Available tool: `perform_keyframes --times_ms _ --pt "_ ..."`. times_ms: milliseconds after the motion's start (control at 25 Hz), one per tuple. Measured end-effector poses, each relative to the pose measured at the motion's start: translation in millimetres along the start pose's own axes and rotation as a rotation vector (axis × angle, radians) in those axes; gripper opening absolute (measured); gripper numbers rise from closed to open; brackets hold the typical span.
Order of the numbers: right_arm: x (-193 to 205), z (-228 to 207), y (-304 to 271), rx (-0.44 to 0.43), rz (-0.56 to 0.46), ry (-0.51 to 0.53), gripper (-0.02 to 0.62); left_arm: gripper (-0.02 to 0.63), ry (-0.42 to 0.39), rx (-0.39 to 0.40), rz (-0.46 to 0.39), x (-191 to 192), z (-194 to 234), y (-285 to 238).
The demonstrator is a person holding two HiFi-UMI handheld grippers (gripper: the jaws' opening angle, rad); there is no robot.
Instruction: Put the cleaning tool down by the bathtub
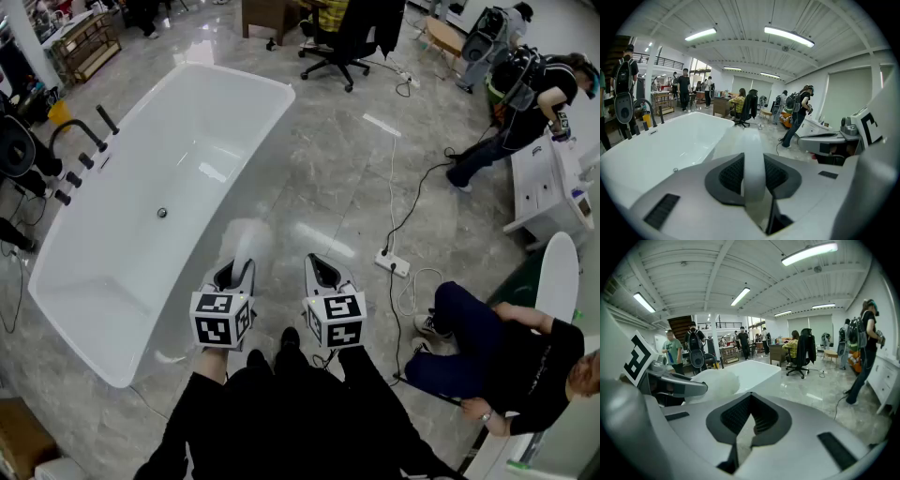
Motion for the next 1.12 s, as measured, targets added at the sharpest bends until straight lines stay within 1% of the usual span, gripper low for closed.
perform_keyframes --times_ms 240,640,840,1120 --pt "2 -6 8 -0.005 0.022 -0.007 -0.002 0.097 0.012 -0.003 0.018 2 -11 0" --pt "11 -15 4 -0.003 0.032 -0.028 -0.002 0.097 0.016 -0.007 0.032 7 -15 -9" --pt "10 -25 4 -0.004 0.038 -0.013 -0.002 0.097 0.011 -0.009 0.036 2 -23 -18" --pt "11 -47 9 0.003 0.041 -0.042 -0.001 0.097 0.006 -0.025 0.027 -8 -35 -30"
Point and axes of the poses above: the fingertips, and each gripper's own axes: y backward along the fingers, z to its left, x out of its underside, the point moved 10 cm from there along y, backward along the fingers, and after that the axes turned 10 degrees about y, right-handed, at the moved point
